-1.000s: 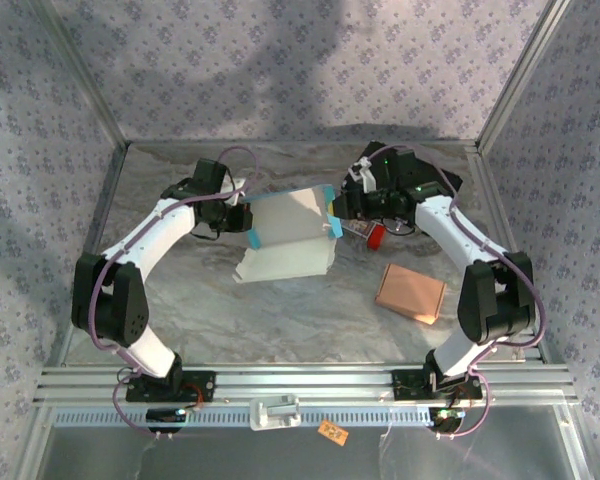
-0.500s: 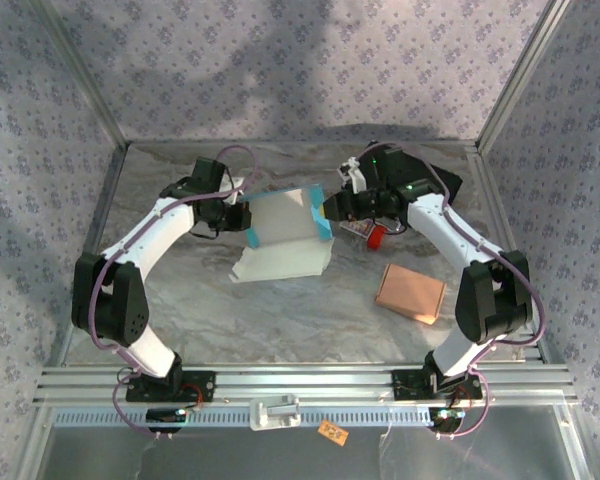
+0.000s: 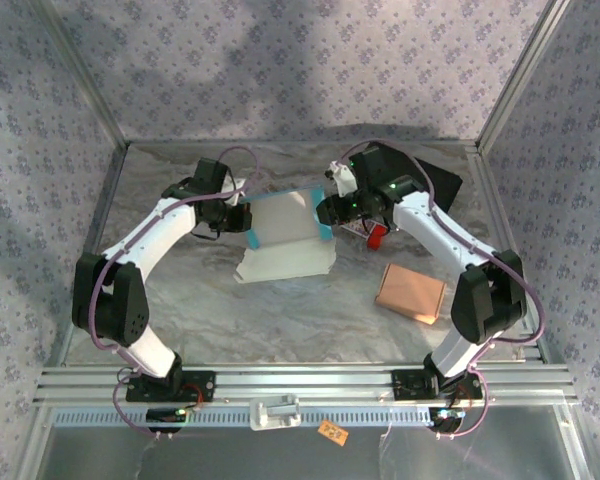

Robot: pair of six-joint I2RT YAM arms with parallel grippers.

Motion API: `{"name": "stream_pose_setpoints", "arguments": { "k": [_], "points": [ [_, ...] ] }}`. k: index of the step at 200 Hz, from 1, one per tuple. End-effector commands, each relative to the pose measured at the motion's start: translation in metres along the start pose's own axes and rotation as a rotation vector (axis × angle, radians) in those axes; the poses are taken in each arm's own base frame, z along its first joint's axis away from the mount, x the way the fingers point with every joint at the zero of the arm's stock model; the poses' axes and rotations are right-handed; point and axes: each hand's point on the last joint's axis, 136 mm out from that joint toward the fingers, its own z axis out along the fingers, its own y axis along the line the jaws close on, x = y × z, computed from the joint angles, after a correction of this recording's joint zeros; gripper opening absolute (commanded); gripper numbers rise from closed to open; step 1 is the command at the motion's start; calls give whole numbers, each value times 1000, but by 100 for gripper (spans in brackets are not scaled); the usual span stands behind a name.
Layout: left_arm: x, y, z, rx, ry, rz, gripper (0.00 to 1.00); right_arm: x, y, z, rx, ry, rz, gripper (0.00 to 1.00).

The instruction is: Fold the paper box

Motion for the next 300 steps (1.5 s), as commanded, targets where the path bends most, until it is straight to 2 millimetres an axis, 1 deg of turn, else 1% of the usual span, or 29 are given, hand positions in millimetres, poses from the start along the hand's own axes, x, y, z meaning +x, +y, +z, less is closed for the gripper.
{"name": "stream_pose_setpoints", "arguments": {
  "k": [1,14,29,55,59,73,116,140,158,171,186,213,224,237,250,261,271,288,300],
  "points": [
    [-9,-22,-15,40,-36,54,0,-1,-11,3,157,31,-67,34],
    [-9,-24,-15,34,-35,59,0,-2,-15,5,242,37,-69,33],
    [-9,-26,-14,23,-29,65,0,-2,-19,8,324,48,-64,28],
    [-10,-30,-10,1,-23,68,0,1,-32,9,514,74,-47,13],
    [-5,-29,-9,-6,2,62,0,1,-34,8,543,76,-39,10],
    [-3,-34,-9,-5,6,66,0,2,-39,6,611,78,-15,0],
    [1,-38,-8,-7,15,75,0,-3,-38,11,610,84,-2,0],
    [2,-39,-8,-10,16,78,0,-6,-44,11,659,103,2,0],
    [2,-38,-8,-16,19,70,0,-6,-52,5,753,118,14,0],
    [2,-37,-7,-30,22,54,0,-5,-54,1,818,126,21,0],
    [2,-36,-6,-44,26,32,0,-5,-48,-3,878,106,13,0],
    [3,-37,-3,-54,28,0,0,-3,-37,-21,1056,71,0,0],
    [4,-38,-2,-52,28,-5,0,-1,-32,-24,1107,66,-10,0],
    [4,-39,-2,-47,30,-6,0,2,-26,-17,1092,87,-21,0],
    [4,-40,-2,-46,30,-3,0,3,-21,-13,1054,74,14,0],
    [4,-40,-2,-45,29,0,0,3,-17,-8,994,58,53,0],
    [4,-40,-3,-47,30,-1,0,1,-14,-5,936,64,50,0],
    [7,-36,-1,-65,38,-16,0,2,-5,7,815,76,57,0],
    [11,-30,4,-87,52,-41,0,8,-4,10,791,99,80,0]
  ]
}}
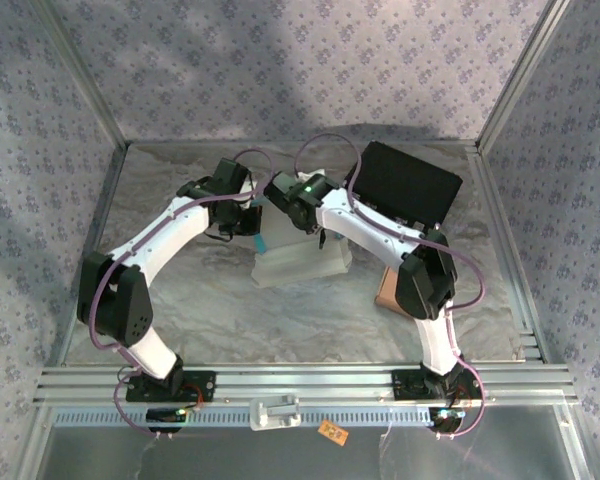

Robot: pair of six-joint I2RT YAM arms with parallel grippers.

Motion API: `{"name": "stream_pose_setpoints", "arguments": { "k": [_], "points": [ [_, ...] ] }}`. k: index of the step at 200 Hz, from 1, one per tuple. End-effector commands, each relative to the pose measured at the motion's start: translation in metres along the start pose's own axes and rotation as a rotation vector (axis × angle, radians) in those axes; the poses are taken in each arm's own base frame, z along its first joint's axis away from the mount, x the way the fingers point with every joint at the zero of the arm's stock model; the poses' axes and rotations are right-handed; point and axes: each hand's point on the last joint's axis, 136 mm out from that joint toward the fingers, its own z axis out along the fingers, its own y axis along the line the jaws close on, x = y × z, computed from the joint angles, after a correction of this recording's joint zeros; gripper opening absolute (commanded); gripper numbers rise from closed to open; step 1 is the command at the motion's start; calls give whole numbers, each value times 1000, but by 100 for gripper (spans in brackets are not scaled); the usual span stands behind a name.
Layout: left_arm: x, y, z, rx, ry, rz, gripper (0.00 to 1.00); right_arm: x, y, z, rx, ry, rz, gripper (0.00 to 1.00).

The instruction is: Fold the paper box

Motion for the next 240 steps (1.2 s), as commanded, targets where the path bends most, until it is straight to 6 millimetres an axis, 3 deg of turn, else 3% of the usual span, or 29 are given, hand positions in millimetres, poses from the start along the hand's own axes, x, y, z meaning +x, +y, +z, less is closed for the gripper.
{"name": "stream_pose_setpoints", "arguments": {
  "k": [1,71,109,139,163,240],
  "points": [
    [2,-9,4,14,13,-9,0,2,17,-8,-139,20,25,0],
    [29,15,52,-41,51,-139,0,62,40,21,-205,168,35,0],
    [43,20,69,-12,12,-198,10,85,45,34,-200,211,51,0],
    [49,24,75,-33,22,-203,18,91,46,37,-198,225,57,0],
    [52,29,75,-63,26,-207,19,91,45,37,-193,223,58,0],
    [58,44,58,-271,-13,-174,1,84,38,31,-171,188,90,0]
  ]
}}
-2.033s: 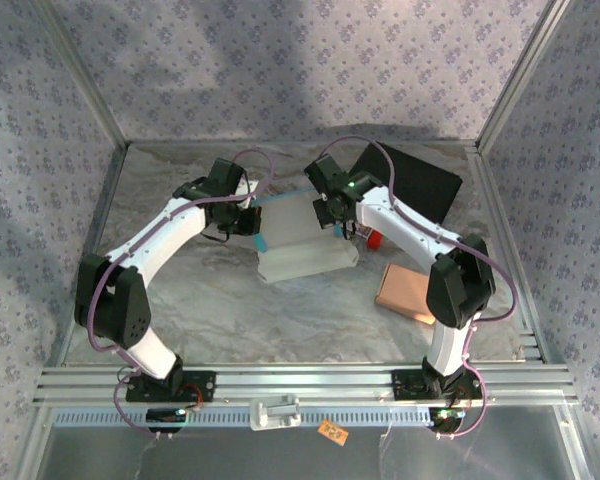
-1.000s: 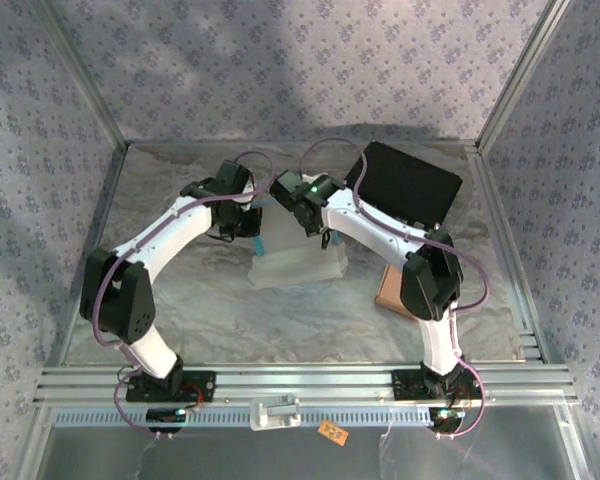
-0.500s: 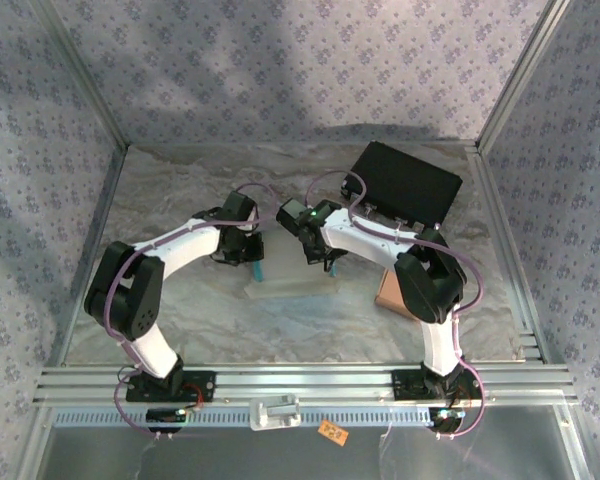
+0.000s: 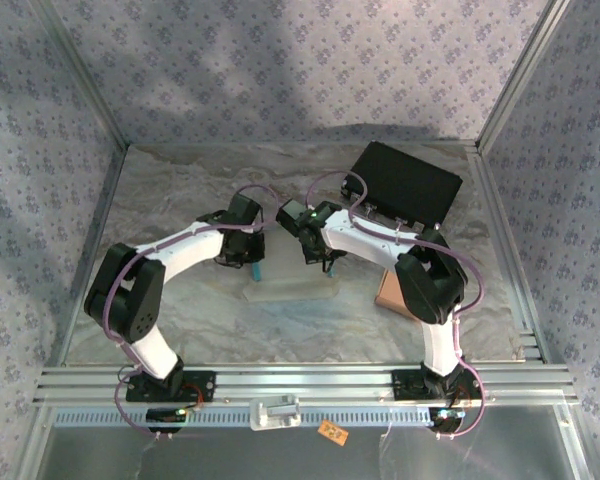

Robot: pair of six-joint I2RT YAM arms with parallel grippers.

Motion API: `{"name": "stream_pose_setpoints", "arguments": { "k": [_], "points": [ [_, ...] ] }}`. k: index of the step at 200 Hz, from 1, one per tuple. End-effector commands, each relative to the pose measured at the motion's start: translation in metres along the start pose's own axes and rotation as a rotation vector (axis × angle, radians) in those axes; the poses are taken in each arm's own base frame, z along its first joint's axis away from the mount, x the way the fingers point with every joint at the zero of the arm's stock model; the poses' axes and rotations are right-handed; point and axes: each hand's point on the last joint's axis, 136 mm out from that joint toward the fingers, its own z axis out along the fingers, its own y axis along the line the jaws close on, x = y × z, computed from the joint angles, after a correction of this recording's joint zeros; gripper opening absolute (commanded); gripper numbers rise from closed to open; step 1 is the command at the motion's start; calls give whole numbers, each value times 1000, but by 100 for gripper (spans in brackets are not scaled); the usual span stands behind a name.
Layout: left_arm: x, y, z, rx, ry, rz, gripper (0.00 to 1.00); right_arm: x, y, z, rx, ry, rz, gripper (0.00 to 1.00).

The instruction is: Fold the paper box

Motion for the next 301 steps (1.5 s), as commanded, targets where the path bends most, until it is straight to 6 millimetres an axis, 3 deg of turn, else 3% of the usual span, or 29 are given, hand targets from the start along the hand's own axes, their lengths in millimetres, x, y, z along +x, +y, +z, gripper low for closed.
{"name": "stream_pose_setpoints", "arguments": {
  "k": [1,34,72,106,126,143,175,216,261,301],
  "points": [
    [-1,14,-13,-131,-44,-3,1,1,-8,-13,20,-22,22,0],
    [3,33,-23,-311,-110,-30,0,6,-6,-11,19,-17,26,0],
    [7,40,-31,-465,-144,-17,0,10,-1,-9,11,-5,16,0],
    [6,37,-28,-468,-151,-12,0,10,3,-8,-1,1,10,0],
    [6,26,-22,-397,-137,5,0,11,6,-7,-9,7,6,0],
    [2,14,-19,-333,-150,7,10,12,7,-4,-9,16,9,0],
    [0,10,-24,-294,-150,14,31,12,7,-1,0,25,10,0],
    [-4,9,-30,-219,-158,-2,35,13,6,-1,2,28,13,0],
    [5,5,-17,-135,-88,-10,29,13,4,1,3,37,21,0],
    [9,17,-13,-193,-85,-36,8,13,4,0,5,37,27,0]
  ]
}}
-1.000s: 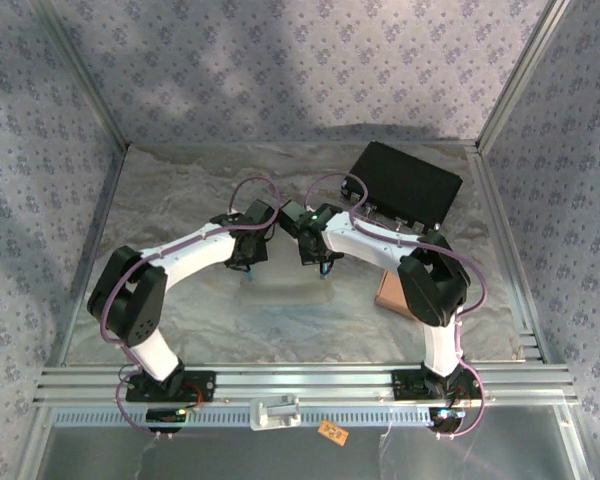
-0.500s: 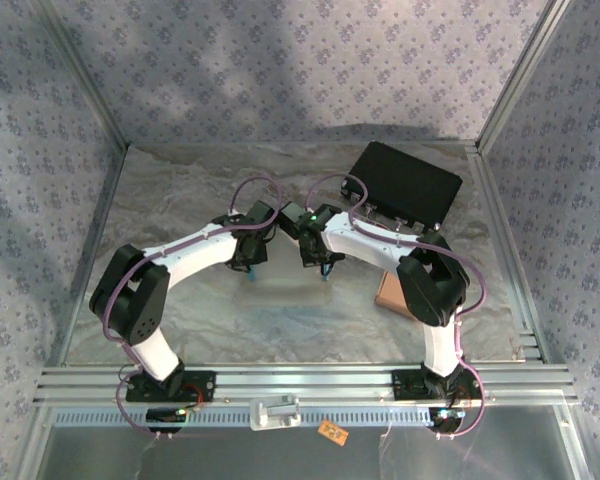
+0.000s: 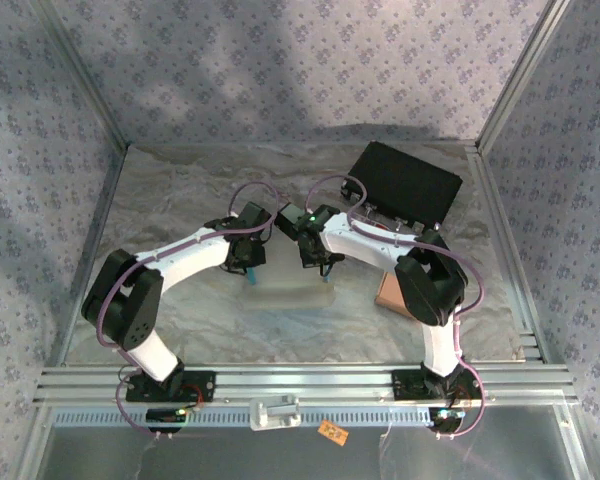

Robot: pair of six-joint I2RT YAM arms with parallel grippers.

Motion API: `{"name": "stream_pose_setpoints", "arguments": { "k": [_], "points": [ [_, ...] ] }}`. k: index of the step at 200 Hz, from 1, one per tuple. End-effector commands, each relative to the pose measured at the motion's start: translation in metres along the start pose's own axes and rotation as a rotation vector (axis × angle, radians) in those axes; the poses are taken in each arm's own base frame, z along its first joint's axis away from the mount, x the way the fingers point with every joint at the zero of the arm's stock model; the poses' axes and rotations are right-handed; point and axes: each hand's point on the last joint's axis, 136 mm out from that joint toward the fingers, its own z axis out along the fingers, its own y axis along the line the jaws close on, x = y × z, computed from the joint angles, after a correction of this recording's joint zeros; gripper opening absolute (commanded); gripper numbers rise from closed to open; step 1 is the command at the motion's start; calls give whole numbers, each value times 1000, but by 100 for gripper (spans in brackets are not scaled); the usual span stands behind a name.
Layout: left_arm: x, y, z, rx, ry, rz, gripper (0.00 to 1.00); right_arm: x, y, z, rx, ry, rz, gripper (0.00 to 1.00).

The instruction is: Fold the paper box

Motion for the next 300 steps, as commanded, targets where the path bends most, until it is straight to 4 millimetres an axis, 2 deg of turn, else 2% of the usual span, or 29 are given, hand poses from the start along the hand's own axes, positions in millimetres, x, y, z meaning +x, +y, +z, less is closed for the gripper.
{"name": "stream_pose_setpoints", "arguments": {
  "k": [1,12,31,48,56,75,85,98,112,138,174,198,210,222,240,256,274,288,300],
  "points": [
    [3,6,2,-26,3,-1,7,2,-6,0,42,10,4,0],
    [1,8,-1,-53,-10,-12,0,3,-8,1,55,16,9,0],
    [0,14,-6,-94,-27,-28,0,6,-11,2,89,22,8,0],
    [-1,9,-9,-65,-31,-41,0,8,-17,3,126,37,17,0],
    [-2,7,-11,-54,-29,-42,5,9,-17,4,134,42,20,0],
    [-4,1,-15,-24,-30,-43,10,9,-14,5,121,46,27,0],
    [-6,-2,-18,-6,-35,-47,18,9,-11,6,110,49,29,0],
    [-10,-5,-25,13,-45,-56,33,9,-9,6,97,49,30,0],
    [-13,-11,-33,51,-48,-56,42,10,-8,6,84,51,37,0],
    [-18,-22,-49,131,-66,-46,47,10,-6,7,70,56,44,0],
    [-19,-20,-66,158,-74,-42,50,11,-6,8,56,75,63,0],
    [-31,-8,-91,164,-132,-80,54,15,-11,11,44,129,126,0],
    [-41,0,-108,173,-177,-115,60,17,-20,10,67,169,192,0],
    [-48,9,-124,176,-202,-144,63,27,-31,9,104,241,280,0],
    [-56,19,-144,185,-227,-175,61,42,-33,16,83,356,451,0],
    [-56,30,-156,188,-221,-206,58,57,-32,22,72,459,614,0],
    [-49,47,-167,179,-219,-245,56,57,-24,26,39,498,746,0],
    [-38,60,-165,171,-183,-269,55,57,-15,23,29,521,831,0],
    [-23,70,-156,167,-138,-292,53,59,-7,21,22,560,908,0]
  ]
}}
